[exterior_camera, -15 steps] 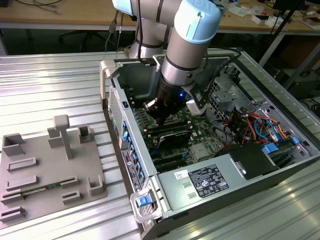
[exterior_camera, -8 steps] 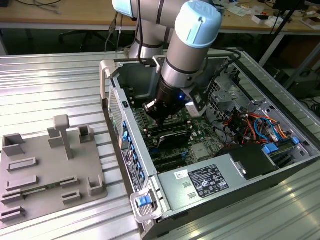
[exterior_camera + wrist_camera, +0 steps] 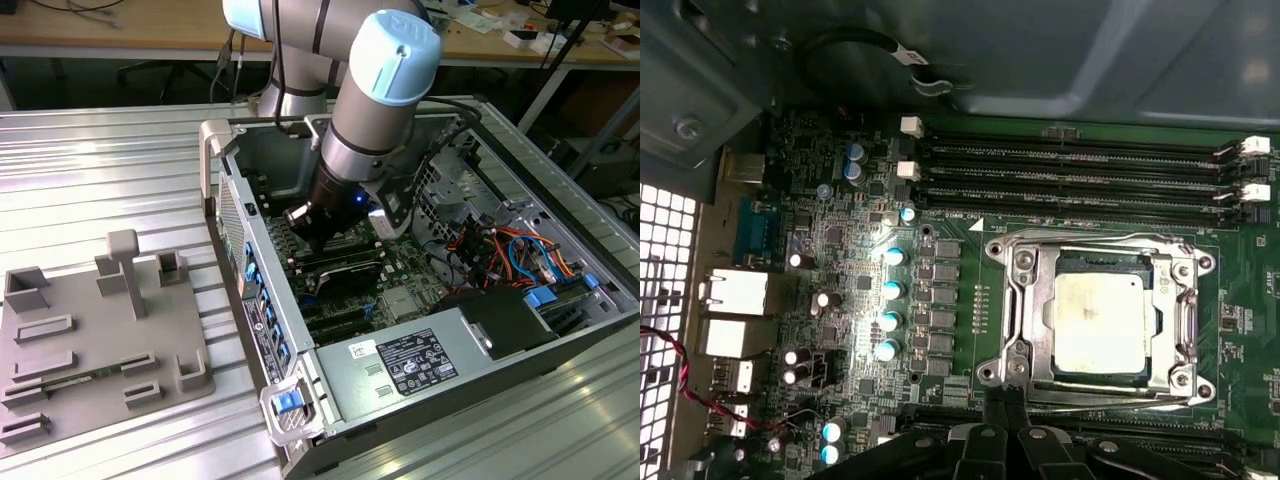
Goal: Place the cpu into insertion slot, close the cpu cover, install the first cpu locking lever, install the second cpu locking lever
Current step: 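Install the second cpu locking lever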
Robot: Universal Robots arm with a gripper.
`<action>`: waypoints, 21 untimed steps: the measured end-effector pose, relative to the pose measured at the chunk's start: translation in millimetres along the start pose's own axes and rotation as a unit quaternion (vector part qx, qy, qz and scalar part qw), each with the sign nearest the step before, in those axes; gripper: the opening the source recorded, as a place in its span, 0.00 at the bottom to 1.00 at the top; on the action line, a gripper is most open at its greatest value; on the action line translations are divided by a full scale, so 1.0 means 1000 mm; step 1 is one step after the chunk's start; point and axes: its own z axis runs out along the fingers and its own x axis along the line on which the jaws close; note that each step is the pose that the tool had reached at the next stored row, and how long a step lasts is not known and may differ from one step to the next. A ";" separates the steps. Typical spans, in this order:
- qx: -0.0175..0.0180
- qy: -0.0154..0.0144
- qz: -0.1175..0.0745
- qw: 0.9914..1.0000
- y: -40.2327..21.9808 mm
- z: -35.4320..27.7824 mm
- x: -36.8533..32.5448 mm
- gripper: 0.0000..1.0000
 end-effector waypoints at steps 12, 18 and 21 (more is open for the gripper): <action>-0.022 -0.001 0.000 1.000 -0.0007 0.0081 0.0018 0.11; -0.026 -0.001 0.000 1.000 -0.0011 0.0129 0.0017 0.11; -0.016 0.000 0.000 1.000 -0.0012 0.0127 0.0016 0.11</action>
